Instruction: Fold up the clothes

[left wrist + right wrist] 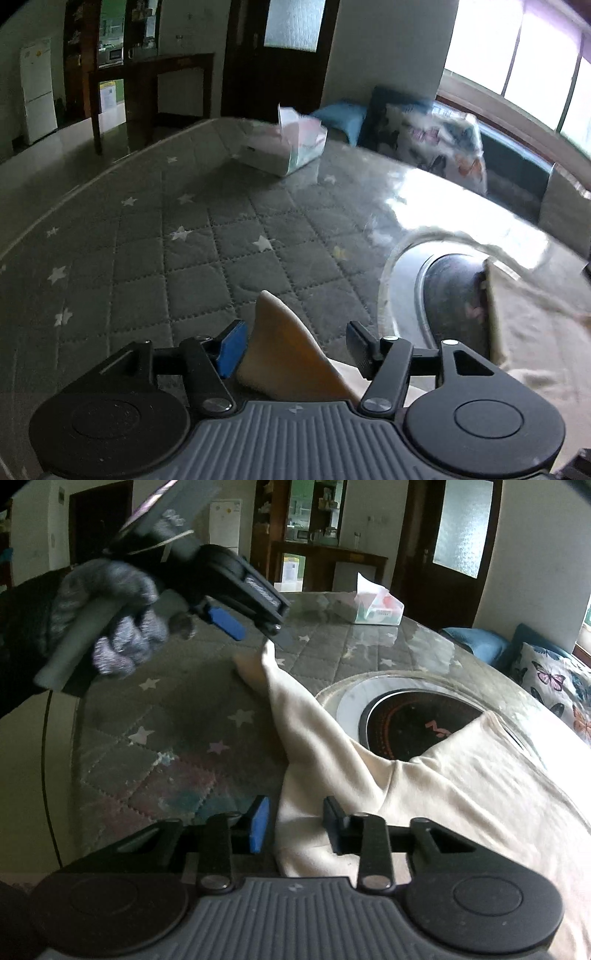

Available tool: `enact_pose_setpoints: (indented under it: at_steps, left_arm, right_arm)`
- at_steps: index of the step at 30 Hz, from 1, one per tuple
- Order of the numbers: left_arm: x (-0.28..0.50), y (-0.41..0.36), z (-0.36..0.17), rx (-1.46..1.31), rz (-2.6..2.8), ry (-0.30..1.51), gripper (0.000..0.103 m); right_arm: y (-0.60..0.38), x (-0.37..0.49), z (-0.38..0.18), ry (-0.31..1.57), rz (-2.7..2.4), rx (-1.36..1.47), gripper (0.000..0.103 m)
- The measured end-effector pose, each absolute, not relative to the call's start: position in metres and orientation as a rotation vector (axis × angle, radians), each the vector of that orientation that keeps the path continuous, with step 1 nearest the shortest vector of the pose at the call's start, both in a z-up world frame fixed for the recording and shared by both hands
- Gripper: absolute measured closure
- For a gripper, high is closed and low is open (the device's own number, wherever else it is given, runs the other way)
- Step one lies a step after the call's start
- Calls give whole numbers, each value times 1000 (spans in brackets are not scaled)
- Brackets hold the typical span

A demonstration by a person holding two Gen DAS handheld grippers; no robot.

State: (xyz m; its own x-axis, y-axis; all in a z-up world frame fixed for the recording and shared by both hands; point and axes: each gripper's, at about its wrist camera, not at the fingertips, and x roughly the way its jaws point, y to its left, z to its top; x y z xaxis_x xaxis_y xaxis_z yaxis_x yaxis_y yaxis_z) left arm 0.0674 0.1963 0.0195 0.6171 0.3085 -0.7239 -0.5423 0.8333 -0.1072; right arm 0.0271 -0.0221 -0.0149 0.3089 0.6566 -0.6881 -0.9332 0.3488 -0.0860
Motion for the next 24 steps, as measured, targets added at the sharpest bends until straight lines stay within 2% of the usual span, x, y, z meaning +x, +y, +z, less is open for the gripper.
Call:
enact_pose_setpoints:
  at_steps: [1,2,3,5,13,20,23,24]
  left_arm:
    - [72,198,17,-330,499,778,72]
    - [77,200,14,-330,492,794,89]
    - [80,201,11,-327,490,806,96]
    - [82,203,12,-321,473,789,100]
    - [34,189,65,-253,243,397,100]
    - [20,215,4,-310,351,598,99]
    - [15,222,-9,-321,379,629,99]
    - [14,223,-10,-322,378,630,99]
  right_arm:
    - [-22,27,-15,615,1117,-529,80]
    - [-23,28,-16,618,1117,-527,86]
    - [-23,28,-16,620,1117,-524,91]
    - [-24,29,-16,622,1116,-517,97]
    - [-38,29,-4,625,1161,-429,101]
    - [-35,27,-6,661,1235,-437,95]
    - [-36,32,3,648,1222,-413,94]
    - [-37,37,6,641,1195,-400,90]
